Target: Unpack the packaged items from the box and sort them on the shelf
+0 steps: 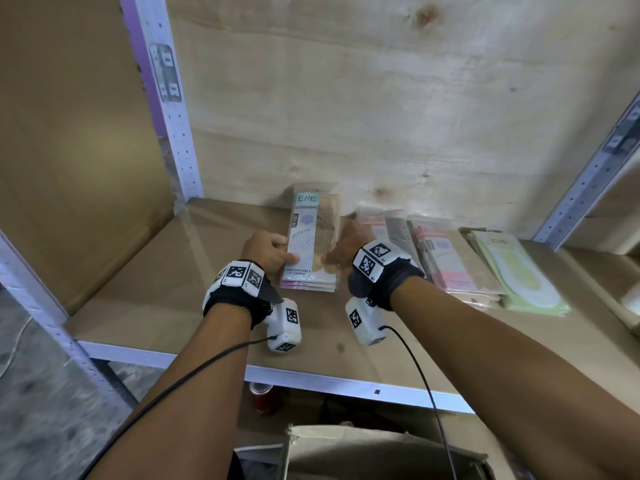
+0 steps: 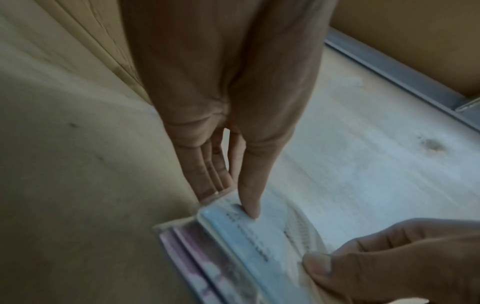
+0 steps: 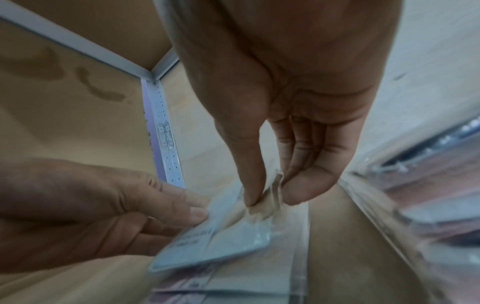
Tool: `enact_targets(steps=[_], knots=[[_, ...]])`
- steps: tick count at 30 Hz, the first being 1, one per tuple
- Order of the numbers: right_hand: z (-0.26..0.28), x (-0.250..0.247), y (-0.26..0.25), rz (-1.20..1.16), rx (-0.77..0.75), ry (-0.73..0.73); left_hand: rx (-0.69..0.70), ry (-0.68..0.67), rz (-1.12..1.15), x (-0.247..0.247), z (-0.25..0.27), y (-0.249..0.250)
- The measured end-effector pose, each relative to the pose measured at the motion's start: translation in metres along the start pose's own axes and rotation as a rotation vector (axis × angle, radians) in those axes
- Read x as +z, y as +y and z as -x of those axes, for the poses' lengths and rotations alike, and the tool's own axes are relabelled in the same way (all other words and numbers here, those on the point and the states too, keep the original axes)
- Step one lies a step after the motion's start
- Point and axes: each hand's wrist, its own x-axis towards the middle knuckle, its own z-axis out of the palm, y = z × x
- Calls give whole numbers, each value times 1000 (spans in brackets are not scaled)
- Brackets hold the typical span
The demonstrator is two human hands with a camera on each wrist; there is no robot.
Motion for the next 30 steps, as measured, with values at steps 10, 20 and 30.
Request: enact_targets(steps=[10,20,30], knots=[[-10,14,-6,147,15,-15,4,3,-155,4,-3,-1],[-19,21,-5,227,-64,-19,-12,-32,-169,5,-4,-1],[-18,23,-1,225,-73,-36,-34,-69,-185,4,-4,0]])
